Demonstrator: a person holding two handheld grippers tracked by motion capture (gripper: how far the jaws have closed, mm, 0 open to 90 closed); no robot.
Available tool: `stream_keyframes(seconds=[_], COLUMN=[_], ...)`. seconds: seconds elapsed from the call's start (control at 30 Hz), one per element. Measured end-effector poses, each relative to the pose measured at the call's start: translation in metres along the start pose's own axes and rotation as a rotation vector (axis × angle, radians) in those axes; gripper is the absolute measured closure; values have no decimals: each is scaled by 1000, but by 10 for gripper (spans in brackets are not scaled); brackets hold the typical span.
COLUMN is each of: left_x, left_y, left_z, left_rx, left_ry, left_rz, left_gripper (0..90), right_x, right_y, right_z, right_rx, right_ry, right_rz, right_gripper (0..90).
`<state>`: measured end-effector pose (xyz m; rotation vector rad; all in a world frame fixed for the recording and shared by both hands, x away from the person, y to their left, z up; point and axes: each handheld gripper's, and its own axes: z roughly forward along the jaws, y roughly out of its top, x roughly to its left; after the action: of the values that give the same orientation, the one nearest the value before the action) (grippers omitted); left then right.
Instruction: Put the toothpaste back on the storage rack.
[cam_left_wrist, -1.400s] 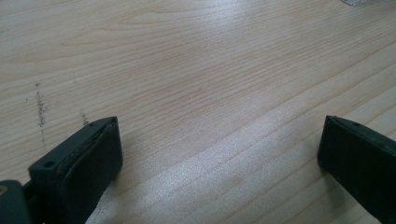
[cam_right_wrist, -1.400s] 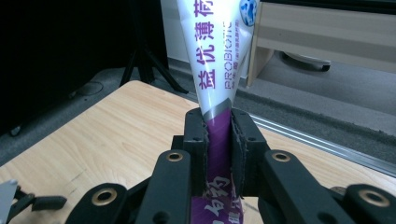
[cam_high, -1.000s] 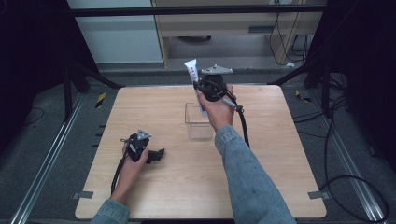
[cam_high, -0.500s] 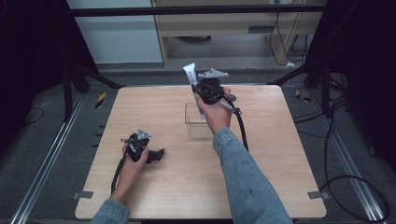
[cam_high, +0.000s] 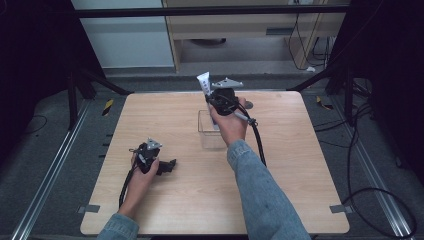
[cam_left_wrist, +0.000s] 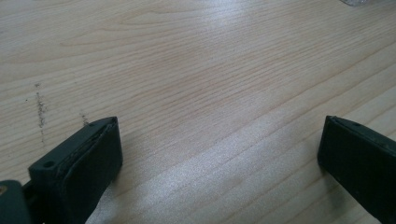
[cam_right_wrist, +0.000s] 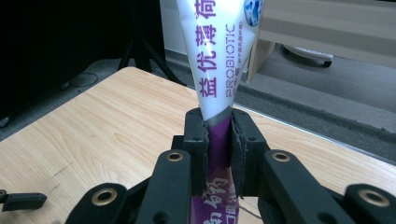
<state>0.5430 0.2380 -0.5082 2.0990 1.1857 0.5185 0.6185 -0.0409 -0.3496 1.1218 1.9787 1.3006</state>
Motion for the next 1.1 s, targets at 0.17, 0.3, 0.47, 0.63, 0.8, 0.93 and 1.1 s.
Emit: stream_keyframes(seconds=[0.17, 0.3, 0.47, 0.63, 0.8, 0.93, 1.1], left_x=[0, 0, 0, 0, 0, 0, 0], left_y=[0, 0, 0, 0, 0, 0, 0], left_z=[0, 0, 0, 0, 0, 0, 0], left_rx=[0, 3, 2, 2, 2, 2, 2], left_ry=[0, -2, -3, -3, -3, -3, -3], left_rz=[0, 5, 5, 4, 5, 5, 5], left_gripper=[0, 0, 0, 0, 0, 0, 0], right_x=[0, 0, 1, 2, 2, 2, 4], right_y=[-2, -4, -6, -10, -14, -17, -20], right_z=[2, 3, 4, 5, 5, 5, 5], right_rx=[8, 13, 17, 24, 30, 37, 44], right_ry=[1, -1, 0, 0, 1, 2, 1], right_rz=[-1, -4, -6, -11, -7, -13, -18], right_gripper=[783, 783, 783, 783, 784, 784, 785])
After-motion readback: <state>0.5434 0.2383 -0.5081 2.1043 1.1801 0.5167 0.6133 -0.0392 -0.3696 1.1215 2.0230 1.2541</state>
